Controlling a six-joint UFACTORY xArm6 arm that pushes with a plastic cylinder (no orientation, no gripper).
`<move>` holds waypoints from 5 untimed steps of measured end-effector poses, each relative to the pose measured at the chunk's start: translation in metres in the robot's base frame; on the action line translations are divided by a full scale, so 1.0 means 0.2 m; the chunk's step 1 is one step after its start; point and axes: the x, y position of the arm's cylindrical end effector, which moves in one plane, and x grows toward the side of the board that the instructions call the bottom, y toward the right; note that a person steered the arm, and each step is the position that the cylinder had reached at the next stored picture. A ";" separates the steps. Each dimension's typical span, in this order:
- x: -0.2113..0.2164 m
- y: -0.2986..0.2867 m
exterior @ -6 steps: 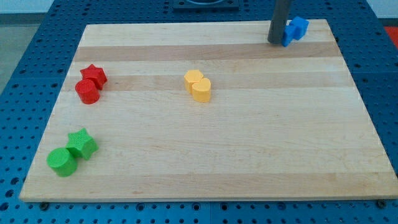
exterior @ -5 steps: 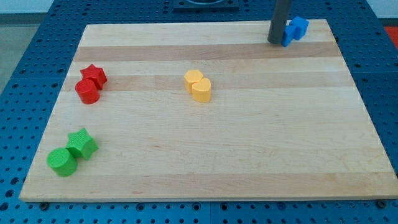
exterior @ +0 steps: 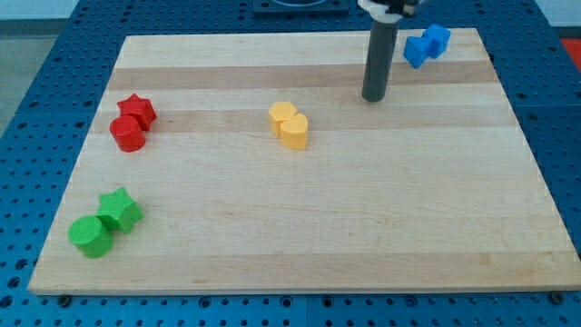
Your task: Move your arm towards the center
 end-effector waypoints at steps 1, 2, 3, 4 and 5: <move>0.19 -0.03; 0.34 -0.08; 0.44 -0.22; 0.49 -0.41; 0.49 -0.55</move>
